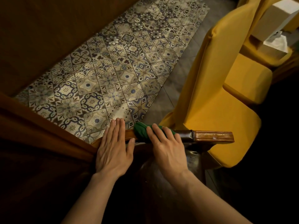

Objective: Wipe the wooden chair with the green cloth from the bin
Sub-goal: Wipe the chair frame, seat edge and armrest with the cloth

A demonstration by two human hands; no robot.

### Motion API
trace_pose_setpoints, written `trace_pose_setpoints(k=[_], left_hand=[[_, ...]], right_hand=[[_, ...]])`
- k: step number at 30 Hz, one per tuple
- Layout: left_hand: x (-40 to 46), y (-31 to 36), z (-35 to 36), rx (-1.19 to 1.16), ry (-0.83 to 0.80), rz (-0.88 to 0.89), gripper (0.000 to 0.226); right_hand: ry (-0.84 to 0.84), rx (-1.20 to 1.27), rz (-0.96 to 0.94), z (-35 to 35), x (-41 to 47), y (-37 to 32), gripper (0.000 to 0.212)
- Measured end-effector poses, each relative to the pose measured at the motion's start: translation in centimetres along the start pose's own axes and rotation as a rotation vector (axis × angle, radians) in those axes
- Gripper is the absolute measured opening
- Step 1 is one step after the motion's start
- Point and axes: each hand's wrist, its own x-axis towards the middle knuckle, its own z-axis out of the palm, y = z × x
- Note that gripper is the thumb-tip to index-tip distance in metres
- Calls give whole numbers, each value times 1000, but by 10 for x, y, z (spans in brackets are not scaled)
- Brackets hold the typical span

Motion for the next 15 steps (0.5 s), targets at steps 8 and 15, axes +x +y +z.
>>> trace_pose_setpoints(k=[8, 15], left_hand=[[1, 2, -1, 37, -12, -3, 71], [1, 2, -1, 63, -45, -9, 68]], right_hand=[[-32, 14, 72, -6, -3, -3, 65], [-7, 67, 102, -8, -1, -3, 62]])
